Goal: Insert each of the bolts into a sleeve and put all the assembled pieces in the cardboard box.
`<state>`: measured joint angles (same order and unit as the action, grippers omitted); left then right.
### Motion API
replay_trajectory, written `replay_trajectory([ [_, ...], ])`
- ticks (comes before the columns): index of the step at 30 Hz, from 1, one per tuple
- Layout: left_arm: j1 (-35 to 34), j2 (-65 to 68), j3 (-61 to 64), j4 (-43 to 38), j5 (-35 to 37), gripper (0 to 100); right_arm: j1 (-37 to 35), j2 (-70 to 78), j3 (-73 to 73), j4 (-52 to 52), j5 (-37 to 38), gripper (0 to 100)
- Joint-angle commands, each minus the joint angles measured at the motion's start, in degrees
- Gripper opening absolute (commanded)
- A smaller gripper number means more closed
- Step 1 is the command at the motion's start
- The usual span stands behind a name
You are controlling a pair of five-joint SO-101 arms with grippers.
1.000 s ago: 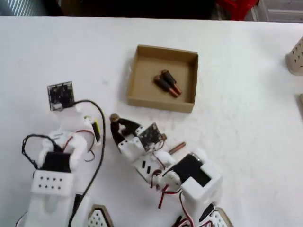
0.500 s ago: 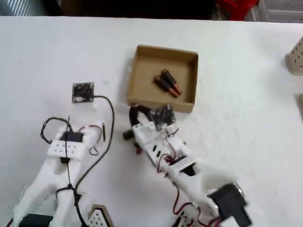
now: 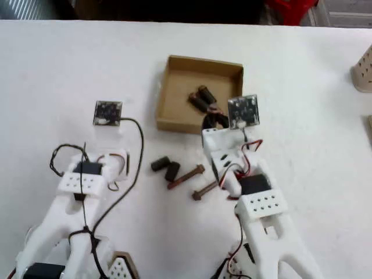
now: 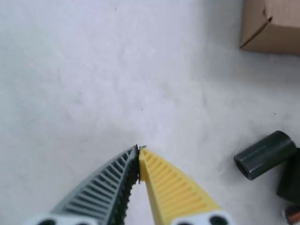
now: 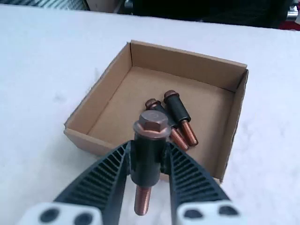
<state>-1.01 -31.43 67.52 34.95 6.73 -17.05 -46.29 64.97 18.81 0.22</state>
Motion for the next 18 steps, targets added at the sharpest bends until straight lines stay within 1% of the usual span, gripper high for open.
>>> replay_trajectory([
  [1, -0.75, 0.31, -0.62, -0.88, -0.62, 2, 1.71, 1.45, -10.46, 5.23, 3.69, 1.8],
  [8, -0.75, 0.40, -0.53, -0.88, -0.62, 2, 7.43, 17.98, -24.70, 6.11, 4.22, 1.8],
  [11, -0.75, 0.48, -0.53, -0.88, -0.62, 2, 9.80, 26.42, -34.29, 10.77, 4.57, 1.8],
  [12, -0.75, 0.48, -0.53, -0.88, -0.62, 2, 9.98, 29.32, -37.89, 13.23, 6.15, 1.8],
  [14, -0.75, 0.48, -0.53, -0.88, -0.62, 2, 9.80, 35.47, -45.19, 18.59, 12.04, 1.8],
  [16, -0.75, 0.48, -0.53, -0.88, -0.62, 2, 9.89, 41.27, -52.57, 23.16, 16.35, 1.8],
  [18, -0.75, 0.48, -0.53, -0.88, -0.62, 2, 10.15, 46.64, -59.16, 26.07, 17.05, 1.8],
])
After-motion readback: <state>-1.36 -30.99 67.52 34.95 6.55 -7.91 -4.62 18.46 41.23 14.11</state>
